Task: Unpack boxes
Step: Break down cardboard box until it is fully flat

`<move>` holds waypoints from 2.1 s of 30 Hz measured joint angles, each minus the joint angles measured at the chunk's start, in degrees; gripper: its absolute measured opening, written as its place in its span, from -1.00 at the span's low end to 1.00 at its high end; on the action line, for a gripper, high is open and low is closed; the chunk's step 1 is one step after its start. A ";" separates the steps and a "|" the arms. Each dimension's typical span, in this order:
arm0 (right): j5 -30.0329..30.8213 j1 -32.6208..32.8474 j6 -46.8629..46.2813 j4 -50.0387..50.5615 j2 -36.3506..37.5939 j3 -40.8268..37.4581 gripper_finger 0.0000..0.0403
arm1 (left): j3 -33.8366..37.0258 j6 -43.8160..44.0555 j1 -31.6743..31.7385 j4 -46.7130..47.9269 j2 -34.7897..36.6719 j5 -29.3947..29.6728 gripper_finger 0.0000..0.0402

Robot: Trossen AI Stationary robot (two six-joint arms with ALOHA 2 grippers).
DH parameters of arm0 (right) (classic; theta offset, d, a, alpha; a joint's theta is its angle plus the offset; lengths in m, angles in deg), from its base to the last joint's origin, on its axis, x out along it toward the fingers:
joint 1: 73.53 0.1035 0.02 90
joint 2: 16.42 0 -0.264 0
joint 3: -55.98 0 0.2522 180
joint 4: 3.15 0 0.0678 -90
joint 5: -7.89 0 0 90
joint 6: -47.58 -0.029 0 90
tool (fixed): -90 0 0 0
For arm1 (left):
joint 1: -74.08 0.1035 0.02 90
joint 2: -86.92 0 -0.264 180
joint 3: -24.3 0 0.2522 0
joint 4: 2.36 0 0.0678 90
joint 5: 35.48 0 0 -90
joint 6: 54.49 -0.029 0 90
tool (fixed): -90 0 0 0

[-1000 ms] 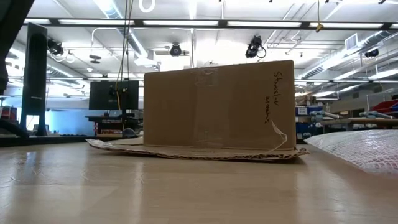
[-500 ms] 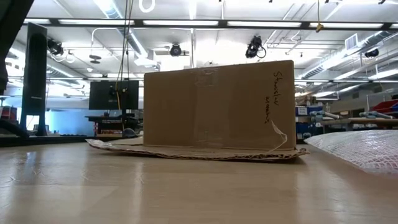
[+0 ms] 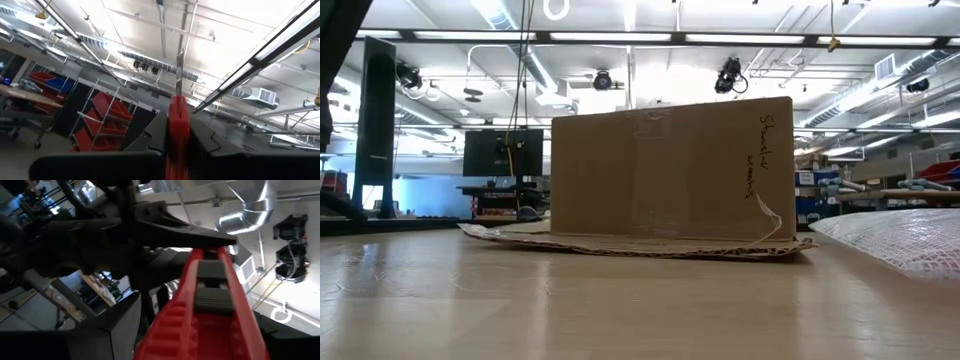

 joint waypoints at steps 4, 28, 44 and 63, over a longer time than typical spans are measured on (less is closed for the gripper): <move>-0.19 0.00 0.00 0.07 0.04 -0.02 0.21 | -0.02 -1.26 -0.05 0.58 -0.02 0.27 -0.77; 3.07 2.03 2.24 0.87 1.51 -0.02 0.07 | 0.07 -0.44 -0.55 0.89 -0.15 2.19 -0.77; 4.22 2.80 3.59 -1.06 1.75 0.00 0.07 | 0.04 1.29 -0.50 0.93 -0.56 2.99 -0.77; 4.74 7.08 11.06 -1.27 1.90 0.02 -0.05 | 0.04 2.32 -0.55 2.24 -0.50 2.66 -0.77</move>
